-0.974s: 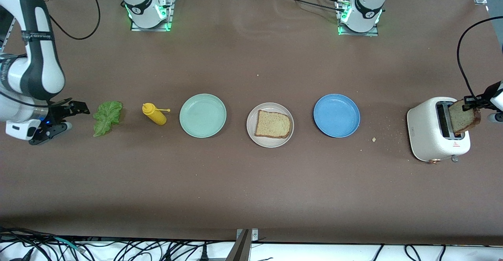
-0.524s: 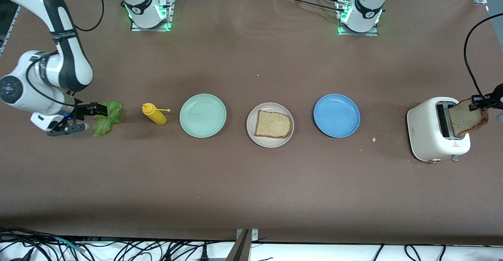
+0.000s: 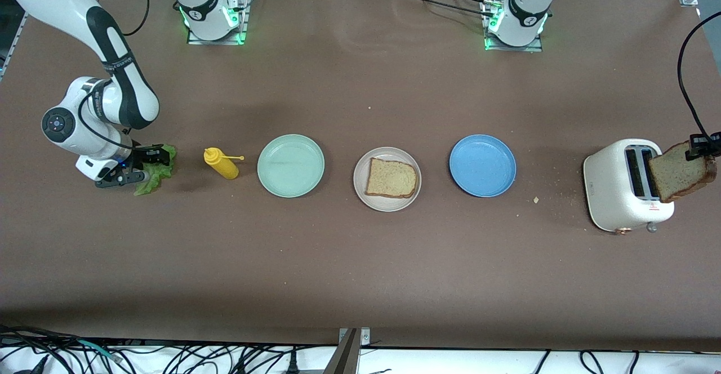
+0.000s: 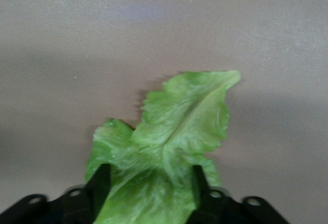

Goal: Make sandwich in beige plate with both arms
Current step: 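Grasp the lettuce leaf with the right gripper and lift it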

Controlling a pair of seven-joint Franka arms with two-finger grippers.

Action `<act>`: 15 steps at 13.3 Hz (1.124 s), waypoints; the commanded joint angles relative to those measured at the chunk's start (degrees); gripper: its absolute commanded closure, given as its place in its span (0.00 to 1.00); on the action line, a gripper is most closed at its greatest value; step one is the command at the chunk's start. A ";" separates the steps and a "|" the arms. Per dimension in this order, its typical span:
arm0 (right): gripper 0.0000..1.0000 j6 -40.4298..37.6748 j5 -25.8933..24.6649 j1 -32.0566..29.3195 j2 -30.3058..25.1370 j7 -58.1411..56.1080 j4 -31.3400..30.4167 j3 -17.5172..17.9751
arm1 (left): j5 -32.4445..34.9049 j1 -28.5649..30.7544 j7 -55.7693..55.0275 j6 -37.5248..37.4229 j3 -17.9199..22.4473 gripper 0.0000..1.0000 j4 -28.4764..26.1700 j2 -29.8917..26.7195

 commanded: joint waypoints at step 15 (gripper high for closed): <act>1.00 -44.30 -0.49 0.99 0.72 -0.76 33.38 0.58 | -8.27 -3.36 0.09 -8.86 0.24 1.00 4.08 2.84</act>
